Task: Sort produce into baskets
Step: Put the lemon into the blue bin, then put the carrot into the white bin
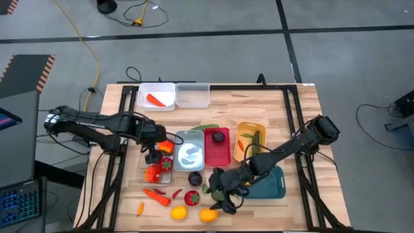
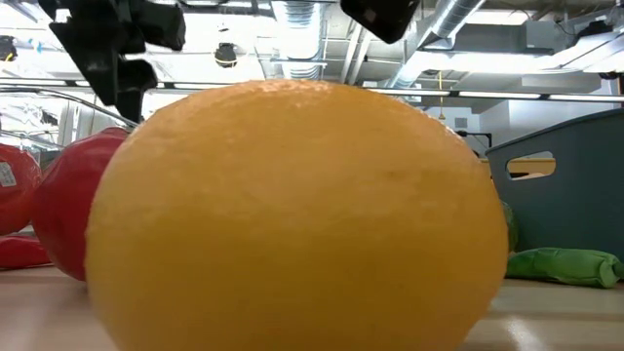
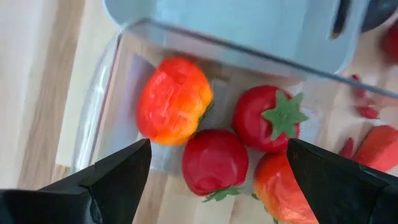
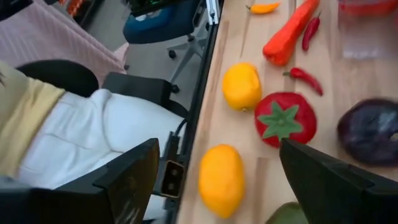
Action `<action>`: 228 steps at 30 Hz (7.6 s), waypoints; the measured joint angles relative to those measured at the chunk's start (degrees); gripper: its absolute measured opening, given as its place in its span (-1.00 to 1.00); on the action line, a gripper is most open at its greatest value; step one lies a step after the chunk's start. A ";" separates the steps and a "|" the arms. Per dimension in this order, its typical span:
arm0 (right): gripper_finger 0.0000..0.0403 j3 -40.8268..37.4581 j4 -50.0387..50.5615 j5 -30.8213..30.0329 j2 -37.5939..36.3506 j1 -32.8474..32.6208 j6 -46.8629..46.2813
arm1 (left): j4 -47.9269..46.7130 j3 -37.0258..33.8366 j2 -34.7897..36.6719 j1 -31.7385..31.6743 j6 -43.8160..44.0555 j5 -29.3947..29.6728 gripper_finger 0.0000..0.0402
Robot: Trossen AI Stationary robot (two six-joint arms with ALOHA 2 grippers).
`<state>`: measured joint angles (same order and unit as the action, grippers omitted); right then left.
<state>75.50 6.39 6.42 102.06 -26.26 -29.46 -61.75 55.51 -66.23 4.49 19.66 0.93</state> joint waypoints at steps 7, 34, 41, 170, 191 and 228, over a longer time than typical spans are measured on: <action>0.77 0.00 0.66 -0.39 0.22 -1.37 -6.55 | 2.54 0.00 5.36 4.38 1.15 4.92 0.80; 0.75 7.30 1.49 -24.89 16.61 -13.06 8.67 | 6.27 0.00 6.94 14.15 4.57 13.90 0.80; 0.75 10.32 2.40 -24.69 20.40 -13.12 9.87 | 6.27 0.00 6.94 14.15 5.03 13.90 0.80; 0.69 10.36 60.49 -15.32 -4.22 -13.36 -20.17 | 34.11 0.11 -26.61 43.78 12.96 9.09 0.80; 0.69 10.36 56.87 -15.30 -4.21 -13.36 -23.57 | 23.75 8.37 -26.76 46.04 19.49 11.60 0.80; 0.69 10.36 54.04 -15.34 -4.20 -13.40 -24.10 | 5.95 20.66 -42.63 50.40 31.62 19.89 0.21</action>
<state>85.86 60.42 -8.93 97.86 -39.66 -53.56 -55.80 76.17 -108.86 54.89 51.28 20.82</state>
